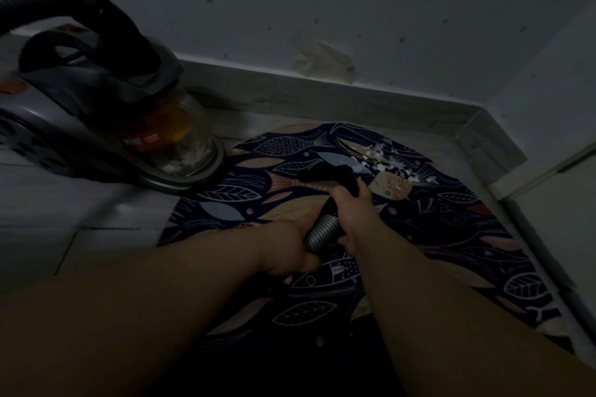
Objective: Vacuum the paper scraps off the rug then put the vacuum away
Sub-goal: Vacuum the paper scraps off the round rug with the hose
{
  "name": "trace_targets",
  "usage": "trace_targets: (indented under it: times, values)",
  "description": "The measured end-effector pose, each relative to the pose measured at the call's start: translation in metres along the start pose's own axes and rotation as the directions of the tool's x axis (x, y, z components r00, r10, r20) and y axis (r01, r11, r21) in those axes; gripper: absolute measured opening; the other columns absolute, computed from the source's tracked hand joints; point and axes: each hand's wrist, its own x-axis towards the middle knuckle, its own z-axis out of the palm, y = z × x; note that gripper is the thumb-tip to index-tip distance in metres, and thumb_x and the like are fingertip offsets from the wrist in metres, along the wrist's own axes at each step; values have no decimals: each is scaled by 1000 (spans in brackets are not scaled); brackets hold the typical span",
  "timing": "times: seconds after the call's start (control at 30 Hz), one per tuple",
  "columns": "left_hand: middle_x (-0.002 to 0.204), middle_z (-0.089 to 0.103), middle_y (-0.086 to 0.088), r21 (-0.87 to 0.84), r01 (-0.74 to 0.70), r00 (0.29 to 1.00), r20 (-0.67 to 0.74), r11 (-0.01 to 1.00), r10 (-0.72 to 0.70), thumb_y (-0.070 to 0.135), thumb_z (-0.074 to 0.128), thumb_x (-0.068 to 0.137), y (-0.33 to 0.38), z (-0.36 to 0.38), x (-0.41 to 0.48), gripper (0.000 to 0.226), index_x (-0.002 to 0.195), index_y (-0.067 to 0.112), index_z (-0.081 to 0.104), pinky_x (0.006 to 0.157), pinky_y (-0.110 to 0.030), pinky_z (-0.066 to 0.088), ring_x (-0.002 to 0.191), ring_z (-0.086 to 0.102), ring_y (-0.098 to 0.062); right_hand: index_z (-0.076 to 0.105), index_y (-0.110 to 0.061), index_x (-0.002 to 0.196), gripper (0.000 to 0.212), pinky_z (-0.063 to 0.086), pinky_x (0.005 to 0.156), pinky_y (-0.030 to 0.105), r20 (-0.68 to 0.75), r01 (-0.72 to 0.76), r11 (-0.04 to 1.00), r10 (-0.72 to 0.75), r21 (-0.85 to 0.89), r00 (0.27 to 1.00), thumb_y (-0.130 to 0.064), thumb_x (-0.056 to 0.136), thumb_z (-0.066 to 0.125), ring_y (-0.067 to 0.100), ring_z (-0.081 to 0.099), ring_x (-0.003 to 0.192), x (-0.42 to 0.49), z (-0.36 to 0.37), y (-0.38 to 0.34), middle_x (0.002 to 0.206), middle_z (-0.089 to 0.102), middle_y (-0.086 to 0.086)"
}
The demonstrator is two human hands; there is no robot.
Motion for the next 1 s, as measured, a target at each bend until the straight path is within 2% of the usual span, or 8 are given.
trace_targets:
  times: [0.17,0.3,0.57,0.63,0.73,0.83,0.9,1.0]
  values:
    - [86,60,2,60,-23,999,38,998,21,27,58,90,17,6,5,95,147,40,-17,55,-16,53,53,59,-8,11,-45,151,72,56,72,43,-82,-24,1000,25,7,996,-33,94,53,31,59,93,0,-19,4,132,49,9]
    - [108,56,-7,53,-42,995,88,998,37,26,58,91,32,18,16,95,147,38,-17,68,-25,55,59,61,-12,11,-50,149,77,54,83,53,-171,-43,999,45,16,984,-38,88,56,37,55,107,0,-37,9,144,40,8]
    - [141,44,-8,92,-117,987,118,989,106,28,61,88,48,40,49,95,147,41,-13,65,-24,55,66,65,-18,8,-40,153,74,52,88,55,-268,-26,996,46,80,962,-31,97,54,39,53,106,8,-81,16,147,38,14]
    - [141,43,-9,126,-136,986,117,983,122,30,61,88,51,45,56,95,148,38,-12,67,-24,54,64,60,-15,8,-38,154,76,51,91,57,-308,-16,995,47,101,950,-33,96,57,39,53,110,10,-90,19,146,39,14]
    - [119,56,-10,112,-132,984,134,985,117,30,61,89,56,52,63,94,148,38,-11,80,-27,55,61,56,-9,8,-36,153,77,50,92,57,-358,-13,995,47,97,933,-34,95,59,37,54,103,13,-98,23,140,44,15]
    - [129,53,-7,108,-130,985,129,986,116,32,62,88,58,55,69,94,148,38,-10,94,-24,48,98,62,-19,11,-37,151,73,51,92,57,-372,-9,994,48,106,927,-33,94,58,36,54,101,17,-103,25,137,45,16]
    - [145,41,-7,128,-130,987,116,983,116,34,62,88,59,55,71,94,149,36,-10,98,-17,38,122,48,-20,12,-38,150,71,50,91,58,-365,-15,994,55,111,929,-33,95,57,37,54,101,18,-104,25,137,45,15]
    - [146,40,-5,123,-121,988,114,985,107,34,62,89,59,56,75,94,149,35,-10,98,-16,37,126,46,-21,13,-41,149,69,50,91,59,-356,-25,994,61,105,933,-34,95,56,38,54,103,20,-103,24,137,44,15]
